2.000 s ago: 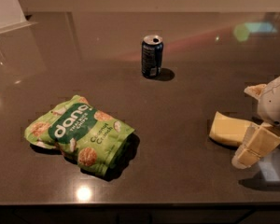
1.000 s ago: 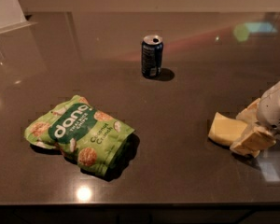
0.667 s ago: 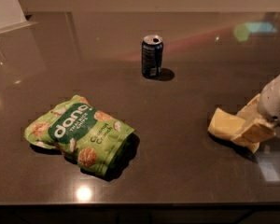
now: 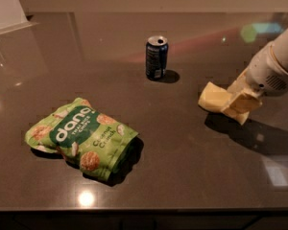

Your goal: Move sponge near pepsi can

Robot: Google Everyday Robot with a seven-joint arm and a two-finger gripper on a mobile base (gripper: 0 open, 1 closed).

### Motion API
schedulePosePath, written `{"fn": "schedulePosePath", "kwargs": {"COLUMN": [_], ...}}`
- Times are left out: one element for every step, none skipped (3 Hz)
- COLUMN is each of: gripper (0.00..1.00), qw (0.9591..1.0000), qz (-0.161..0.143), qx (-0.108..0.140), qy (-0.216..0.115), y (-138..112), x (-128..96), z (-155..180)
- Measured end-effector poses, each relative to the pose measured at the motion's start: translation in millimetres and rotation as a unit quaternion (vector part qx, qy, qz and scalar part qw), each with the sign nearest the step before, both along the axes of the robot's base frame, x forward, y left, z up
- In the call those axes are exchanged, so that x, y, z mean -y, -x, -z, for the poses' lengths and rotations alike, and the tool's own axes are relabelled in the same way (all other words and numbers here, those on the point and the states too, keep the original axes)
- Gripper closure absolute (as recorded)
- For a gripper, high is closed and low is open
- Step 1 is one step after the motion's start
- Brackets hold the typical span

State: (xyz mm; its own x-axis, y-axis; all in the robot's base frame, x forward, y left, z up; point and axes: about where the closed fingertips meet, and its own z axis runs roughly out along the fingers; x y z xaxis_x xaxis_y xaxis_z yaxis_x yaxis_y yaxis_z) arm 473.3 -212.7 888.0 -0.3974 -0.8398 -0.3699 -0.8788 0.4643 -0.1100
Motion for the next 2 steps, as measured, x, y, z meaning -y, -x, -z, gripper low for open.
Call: {"fn": "schedulePosePath", "kwargs": {"gripper": [1.00,1.00], "qw": [0.9998,0.9995], "qz": [-0.007,-0.009], "qx": [0.020,0.029], "qy": [-0.001,0.004], "y": [-30,-65], "x": [-27,-49], "z": [-8,0]}}
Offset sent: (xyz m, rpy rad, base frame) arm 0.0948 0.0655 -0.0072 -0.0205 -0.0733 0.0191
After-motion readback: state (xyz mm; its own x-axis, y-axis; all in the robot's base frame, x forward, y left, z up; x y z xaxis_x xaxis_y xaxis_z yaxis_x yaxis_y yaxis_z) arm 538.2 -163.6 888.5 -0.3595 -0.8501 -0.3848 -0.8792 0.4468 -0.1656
